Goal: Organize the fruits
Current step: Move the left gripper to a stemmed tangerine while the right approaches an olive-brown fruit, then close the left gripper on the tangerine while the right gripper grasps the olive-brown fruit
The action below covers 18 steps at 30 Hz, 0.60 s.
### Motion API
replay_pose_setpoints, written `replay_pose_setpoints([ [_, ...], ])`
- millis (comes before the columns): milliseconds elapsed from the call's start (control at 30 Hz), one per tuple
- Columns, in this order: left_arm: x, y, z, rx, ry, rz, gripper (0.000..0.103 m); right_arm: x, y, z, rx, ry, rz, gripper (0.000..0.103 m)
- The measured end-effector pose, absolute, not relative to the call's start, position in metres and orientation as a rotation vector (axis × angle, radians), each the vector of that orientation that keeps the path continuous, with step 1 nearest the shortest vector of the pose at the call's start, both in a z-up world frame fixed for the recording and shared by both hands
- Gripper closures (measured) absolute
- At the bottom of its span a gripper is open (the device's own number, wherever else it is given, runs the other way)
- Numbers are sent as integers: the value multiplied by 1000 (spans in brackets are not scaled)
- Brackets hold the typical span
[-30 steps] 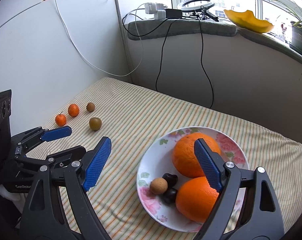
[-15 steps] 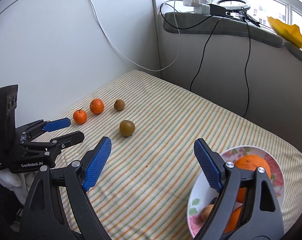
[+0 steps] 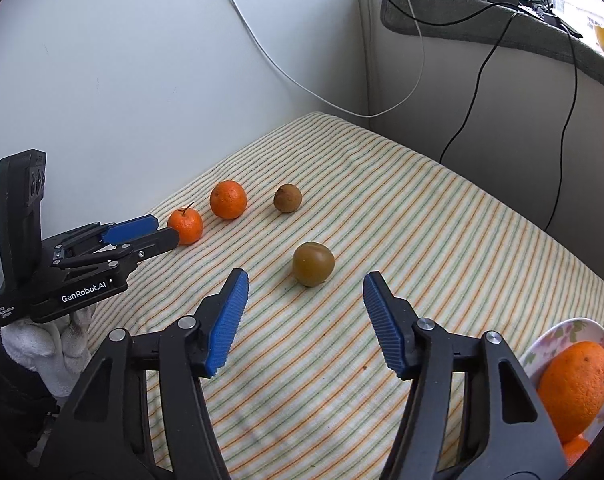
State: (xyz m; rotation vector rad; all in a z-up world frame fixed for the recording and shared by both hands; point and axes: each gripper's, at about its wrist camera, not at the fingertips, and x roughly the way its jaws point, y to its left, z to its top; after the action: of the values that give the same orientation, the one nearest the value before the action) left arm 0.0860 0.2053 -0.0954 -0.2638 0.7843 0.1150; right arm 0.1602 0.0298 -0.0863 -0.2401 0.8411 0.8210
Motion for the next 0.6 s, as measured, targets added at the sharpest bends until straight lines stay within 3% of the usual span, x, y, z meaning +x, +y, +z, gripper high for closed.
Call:
replay_pose_setpoints([
  [600, 102, 217, -105, -271, 821, 109, 66, 195, 65, -129, -244, 954, 786, 58],
])
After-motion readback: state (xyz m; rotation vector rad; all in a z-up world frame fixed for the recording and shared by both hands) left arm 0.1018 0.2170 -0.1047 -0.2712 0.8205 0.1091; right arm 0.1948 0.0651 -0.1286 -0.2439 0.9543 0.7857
